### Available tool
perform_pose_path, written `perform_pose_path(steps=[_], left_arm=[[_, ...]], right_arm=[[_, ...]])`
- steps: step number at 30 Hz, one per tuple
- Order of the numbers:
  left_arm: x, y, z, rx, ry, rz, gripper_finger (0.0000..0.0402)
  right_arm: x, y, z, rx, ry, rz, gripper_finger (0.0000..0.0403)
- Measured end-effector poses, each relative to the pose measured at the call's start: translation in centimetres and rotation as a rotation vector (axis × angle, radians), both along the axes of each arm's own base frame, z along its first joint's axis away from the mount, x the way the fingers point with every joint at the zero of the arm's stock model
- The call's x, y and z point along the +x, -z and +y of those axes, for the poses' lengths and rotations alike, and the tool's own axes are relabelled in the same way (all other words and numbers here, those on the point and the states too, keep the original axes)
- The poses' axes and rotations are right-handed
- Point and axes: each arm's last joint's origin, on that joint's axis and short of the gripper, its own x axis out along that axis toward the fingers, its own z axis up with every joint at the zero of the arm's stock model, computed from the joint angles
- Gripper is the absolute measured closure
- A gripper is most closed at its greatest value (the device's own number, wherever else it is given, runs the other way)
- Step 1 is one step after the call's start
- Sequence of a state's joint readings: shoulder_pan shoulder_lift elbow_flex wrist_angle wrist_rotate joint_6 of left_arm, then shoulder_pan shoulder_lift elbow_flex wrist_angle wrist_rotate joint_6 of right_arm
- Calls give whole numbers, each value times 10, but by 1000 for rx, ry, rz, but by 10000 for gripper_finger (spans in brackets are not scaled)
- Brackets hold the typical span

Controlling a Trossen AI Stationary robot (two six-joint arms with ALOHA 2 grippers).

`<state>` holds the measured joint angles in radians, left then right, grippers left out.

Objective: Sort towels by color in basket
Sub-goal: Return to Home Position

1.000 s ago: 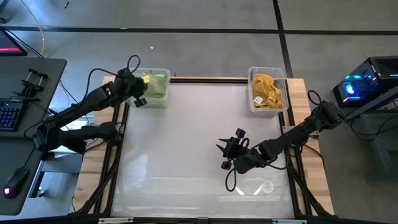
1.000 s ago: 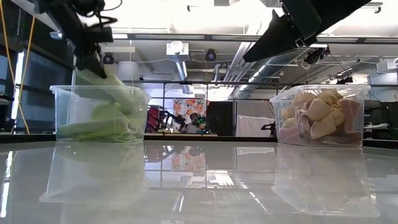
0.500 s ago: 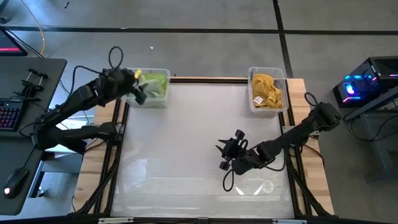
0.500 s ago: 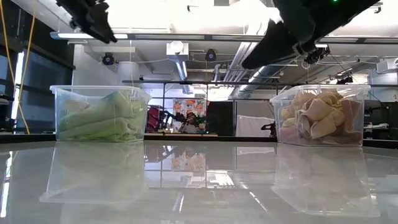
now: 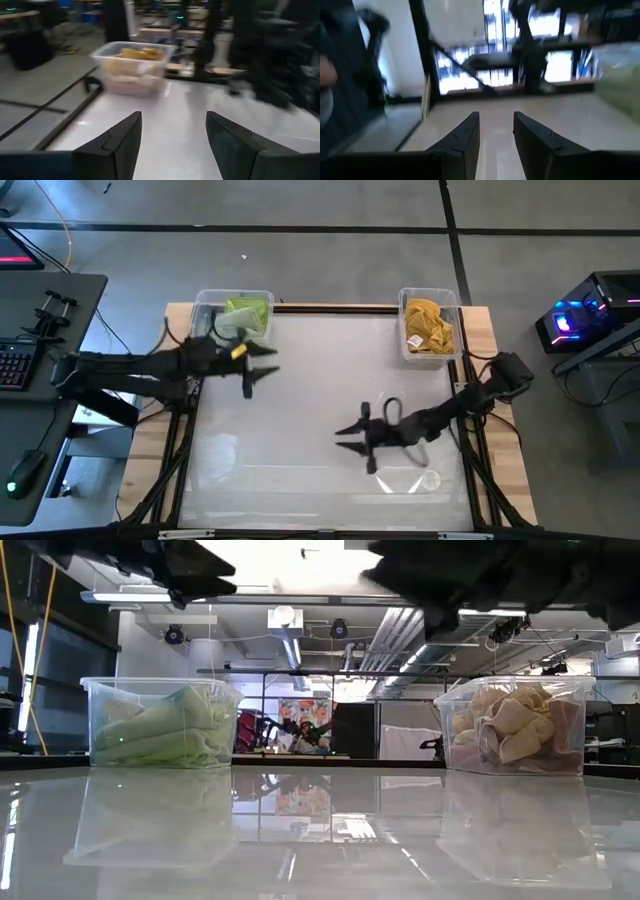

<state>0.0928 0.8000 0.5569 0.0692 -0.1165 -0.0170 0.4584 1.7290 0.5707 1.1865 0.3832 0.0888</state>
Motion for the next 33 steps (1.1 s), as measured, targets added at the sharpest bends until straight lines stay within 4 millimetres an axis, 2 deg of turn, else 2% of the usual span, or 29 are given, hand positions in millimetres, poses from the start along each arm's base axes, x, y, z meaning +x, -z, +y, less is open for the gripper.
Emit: perform_pose_path(steps=[3, 8, 12, 14, 16, 18, 24, 28, 30, 33], left_arm=[[3, 12, -14, 1, 72, 8, 196], [2, 25, -27, 11, 54, 21, 196], [2, 27, -30, 22, 28, 28, 196], [2, 26, -31, 23, 29, 22, 196], [2, 26, -31, 26, 14, 13, 196], [2, 25, -30, 29, -11, 5, 196], [2, 24, -29, 34, -51, -3, 196], [2, 25, -29, 9, -55, 2, 196], [1, 26, -29, -3, -55, 9, 196], [1, 28, -29, -12, -71, 23, 196]], right_arm=[[-24, -7, -15, 27, 36, -75, 289], [-83, -25, -47, 146, 140, -131, 289], [-130, -34, -70, 263, 102, -252, 289], [-147, -30, -79, 317, 22, -274, 289], [-155, -29, -84, 358, -58, -257, 289], [-158, -31, -87, 338, -98, -165, 289], [-176, -48, -103, 141, 11, 97, 289], [-194, -61, -111, 61, 31, 71, 289], [-199, -58, -112, 51, 26, 35, 289], [-201, -39, -112, 55, 22, 43, 289]])
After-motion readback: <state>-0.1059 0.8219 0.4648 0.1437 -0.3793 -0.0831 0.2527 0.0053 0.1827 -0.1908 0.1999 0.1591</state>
